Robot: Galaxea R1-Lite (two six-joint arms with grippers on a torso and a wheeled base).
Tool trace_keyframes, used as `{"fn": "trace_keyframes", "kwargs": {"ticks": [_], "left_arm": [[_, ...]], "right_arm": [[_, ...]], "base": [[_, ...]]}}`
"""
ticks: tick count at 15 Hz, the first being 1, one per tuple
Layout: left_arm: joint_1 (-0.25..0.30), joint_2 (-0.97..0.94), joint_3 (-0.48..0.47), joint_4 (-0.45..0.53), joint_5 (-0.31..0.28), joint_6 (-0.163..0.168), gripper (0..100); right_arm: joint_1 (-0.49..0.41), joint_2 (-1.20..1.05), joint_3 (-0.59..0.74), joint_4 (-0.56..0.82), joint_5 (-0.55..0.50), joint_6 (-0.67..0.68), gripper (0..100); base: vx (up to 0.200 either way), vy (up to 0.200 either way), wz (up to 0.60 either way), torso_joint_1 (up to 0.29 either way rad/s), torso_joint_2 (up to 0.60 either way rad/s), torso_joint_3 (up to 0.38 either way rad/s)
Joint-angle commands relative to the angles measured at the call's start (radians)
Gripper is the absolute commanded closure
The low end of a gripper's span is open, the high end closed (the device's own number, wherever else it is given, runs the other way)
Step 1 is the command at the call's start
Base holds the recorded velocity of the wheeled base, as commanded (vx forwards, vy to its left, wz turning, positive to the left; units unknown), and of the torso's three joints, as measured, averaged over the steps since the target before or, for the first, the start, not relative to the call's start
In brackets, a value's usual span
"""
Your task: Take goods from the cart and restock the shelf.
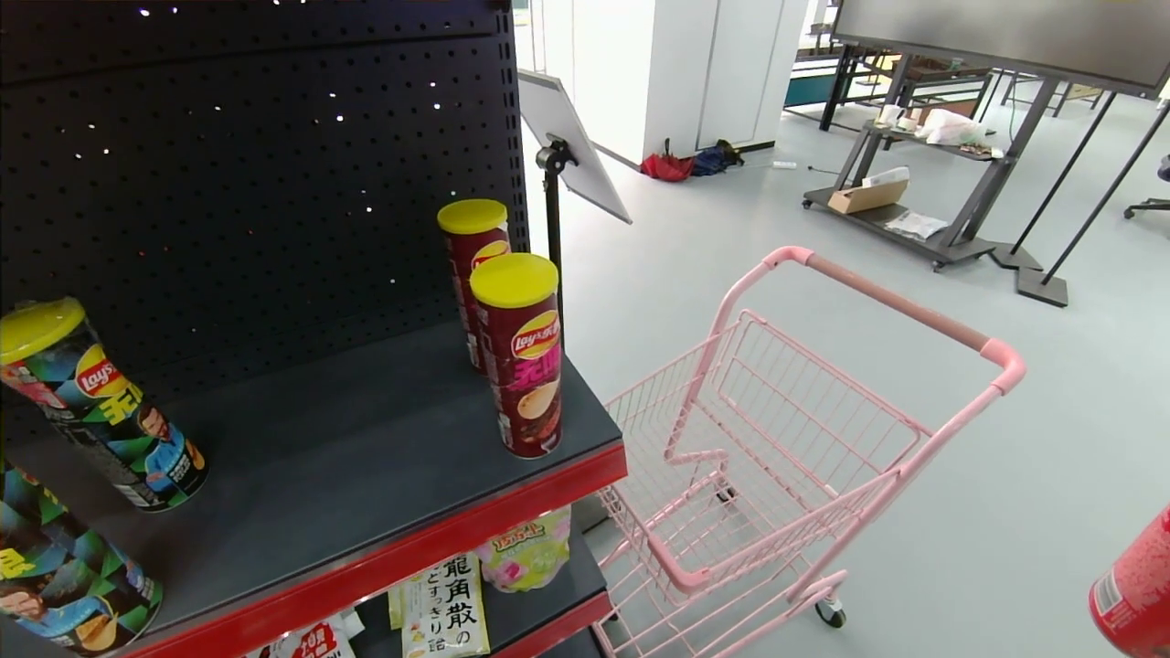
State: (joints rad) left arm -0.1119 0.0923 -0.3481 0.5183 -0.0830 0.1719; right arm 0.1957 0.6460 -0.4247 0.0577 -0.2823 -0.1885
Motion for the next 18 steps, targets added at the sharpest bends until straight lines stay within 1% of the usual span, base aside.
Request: {"fn": "trace_keyframes", "kwargs": {"ticks": [1, 2, 14, 15, 17, 18], "left_arm": [[0.0, 0.0, 0.009, -0.011, 0.0, 0.0, 0], [0.0, 0.0, 0.015, -0.018, 0.0, 0.0, 0], [0.0, 0.0, 0.023, -0.027, 0.003, 0.001, 0], [0.0, 0.0, 0.029, -0.027, 0.008, 0.006, 0], [0.0, 0.0, 0.058, -0.049, 0.017, 0.046, 0], [0.0, 0.0, 0.08, -0.07, 0.031, 0.07, 0]], "right_arm": [[-0.001, 0.0, 0.018, -0.002, -0.001, -0.006, 100], [0.001, -0.005, 0.024, -0.002, -0.001, -0.011, 100], [0.001, -0.009, 0.052, -0.004, 0.002, -0.011, 100], [0.001, -0.025, 0.063, -0.004, 0.002, -0.012, 100], [-0.002, -0.085, 0.075, -0.002, 0.0, -0.006, 100], [-0.004, -0.117, 0.092, -0.004, 0.0, -0.002, 100]], "base": [[0.0, 0.0, 0.0, 0.027, -0.05, -0.036], [0.0, 0.0, 0.0, 0.0, 0.0, 0.0], [0.0, 0.0, 0.6, 0.004, 0.0, -0.001], [0.0, 0.0, 0.0, 0.0, 0.0, 0.0], [0.0, 0.0, 0.0, 0.0, 0.0, 0.0], [0.0, 0.0, 0.0, 0.0, 0.0, 0.0]]}}
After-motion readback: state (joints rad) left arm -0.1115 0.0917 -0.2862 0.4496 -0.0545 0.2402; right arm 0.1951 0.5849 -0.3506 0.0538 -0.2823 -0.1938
